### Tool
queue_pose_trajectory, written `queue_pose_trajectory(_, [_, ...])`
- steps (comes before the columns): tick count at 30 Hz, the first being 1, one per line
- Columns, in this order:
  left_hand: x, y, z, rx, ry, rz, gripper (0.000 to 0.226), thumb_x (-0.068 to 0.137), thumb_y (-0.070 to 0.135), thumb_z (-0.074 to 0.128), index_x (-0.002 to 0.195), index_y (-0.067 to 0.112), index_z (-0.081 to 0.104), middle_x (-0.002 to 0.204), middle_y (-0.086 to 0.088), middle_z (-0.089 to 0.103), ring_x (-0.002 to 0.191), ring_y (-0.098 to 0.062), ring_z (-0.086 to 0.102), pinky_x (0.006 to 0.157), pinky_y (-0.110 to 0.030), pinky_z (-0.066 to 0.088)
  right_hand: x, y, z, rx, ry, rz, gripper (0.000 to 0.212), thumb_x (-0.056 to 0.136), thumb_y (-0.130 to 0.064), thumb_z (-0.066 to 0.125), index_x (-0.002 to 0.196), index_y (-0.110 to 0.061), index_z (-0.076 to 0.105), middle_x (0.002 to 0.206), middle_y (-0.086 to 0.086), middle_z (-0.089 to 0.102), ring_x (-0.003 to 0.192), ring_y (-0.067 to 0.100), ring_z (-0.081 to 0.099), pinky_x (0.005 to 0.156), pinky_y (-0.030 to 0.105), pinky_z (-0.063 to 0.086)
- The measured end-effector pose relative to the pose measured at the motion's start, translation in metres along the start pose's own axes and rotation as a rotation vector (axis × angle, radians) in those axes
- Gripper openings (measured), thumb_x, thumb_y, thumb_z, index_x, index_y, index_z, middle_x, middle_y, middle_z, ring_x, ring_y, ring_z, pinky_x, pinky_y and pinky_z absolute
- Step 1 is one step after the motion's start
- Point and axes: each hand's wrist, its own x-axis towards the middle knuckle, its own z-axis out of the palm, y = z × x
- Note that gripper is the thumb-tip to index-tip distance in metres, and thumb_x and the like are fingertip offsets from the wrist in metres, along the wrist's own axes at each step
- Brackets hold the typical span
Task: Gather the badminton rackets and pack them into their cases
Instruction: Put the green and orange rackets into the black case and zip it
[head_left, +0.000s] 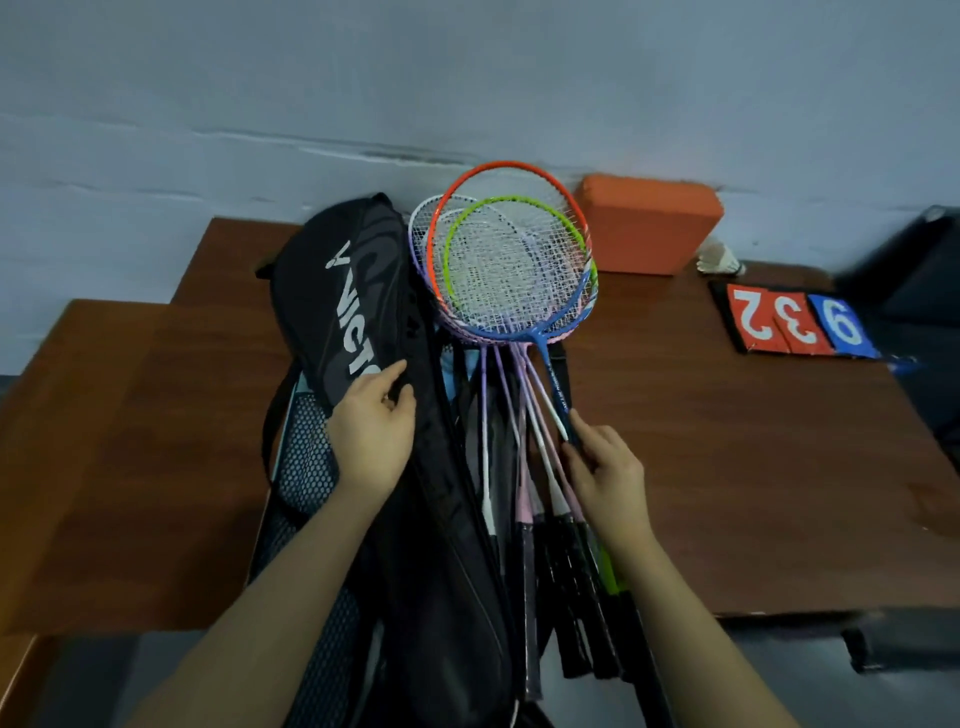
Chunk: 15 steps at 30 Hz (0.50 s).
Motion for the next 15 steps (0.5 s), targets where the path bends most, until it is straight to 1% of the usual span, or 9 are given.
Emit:
queue_pose_trajectory(2, [0.000, 0.003, 0.007, 0.002, 0.006, -0.009, 0.031, 0.090, 0.019, 0.056, 0.120, 0.019, 0.061, 0.101, -0.003, 0.063, 0.085, -0.018, 0.061, 0.074, -0.023, 0.040, -0.007, 0.001, -0.008, 0.026, -0.015, 0.005, 0.041, 0.085, 0.000, 0.060, 0.125, -0.006, 0.057, 0.081, -0.008, 0.051, 0.073, 0.001, 0.048, 0.064, 0.004, 0.035])
queue_pose_trajectory(4, [0.000, 0.004, 0.014, -0.041, 0.017, -0.022, 0.031, 0.091, 0.019, 0.055, 0.121, 0.018, 0.061, 0.105, -0.004, 0.063, 0.088, -0.020, 0.062, 0.078, -0.027, 0.044, -0.013, 0.001, -0.013, 0.039, -0.032, 0.006, 0.040, 0.084, -0.004, 0.058, 0.124, -0.010, 0.059, 0.082, -0.016, 0.049, 0.073, -0.001, 0.049, 0.065, 0.006, 0.036])
queue_pose_trajectory(6, [0.000, 0.003, 0.022, -0.085, 0.038, -0.047, 0.031, 0.091, 0.018, 0.054, 0.121, 0.017, 0.060, 0.112, -0.006, 0.062, 0.092, -0.021, 0.063, 0.086, -0.031, 0.046, -0.022, 0.001, -0.015, 0.034, -0.055, -0.001, 0.039, 0.084, -0.005, 0.058, 0.123, -0.010, 0.060, 0.081, -0.012, 0.050, 0.072, 0.002, 0.049, 0.065, 0.007, 0.036])
queue_pose_trajectory(8, [0.001, 0.003, 0.029, -0.097, 0.054, -0.059, 0.031, 0.092, 0.017, 0.053, 0.122, 0.016, 0.059, 0.119, -0.007, 0.061, 0.096, -0.022, 0.062, 0.090, -0.033, 0.047, -0.031, 0.004, -0.015, 0.034, -0.080, 0.003, 0.039, 0.083, -0.001, 0.060, 0.121, -0.008, 0.061, 0.082, -0.007, 0.053, 0.074, 0.001, 0.050, 0.068, 0.004, 0.036])
queue_pose_trajectory(12, [0.000, 0.004, 0.039, -0.068, 0.058, -0.028, 0.033, 0.092, 0.016, 0.052, 0.124, 0.017, 0.058, 0.115, -0.005, 0.062, 0.096, -0.022, 0.061, 0.086, -0.030, 0.044, -0.043, 0.008, -0.016, 0.075, -0.108, 0.059, 0.040, 0.080, 0.006, 0.064, 0.118, -0.006, 0.063, 0.083, -0.018, 0.052, 0.078, -0.011, 0.053, 0.071, 0.002, 0.035])
queue_pose_trajectory(15, [0.000, 0.001, 0.043, -0.086, 0.056, -0.046, 0.033, 0.092, 0.016, 0.051, 0.124, 0.017, 0.058, 0.117, -0.003, 0.061, 0.098, -0.020, 0.060, 0.089, -0.029, 0.043, -0.044, 0.004, -0.018, 0.149, -0.156, 0.155, 0.041, 0.081, 0.005, 0.065, 0.120, -0.007, 0.062, 0.080, -0.019, 0.053, 0.074, -0.010, 0.053, 0.071, 0.003, 0.036])
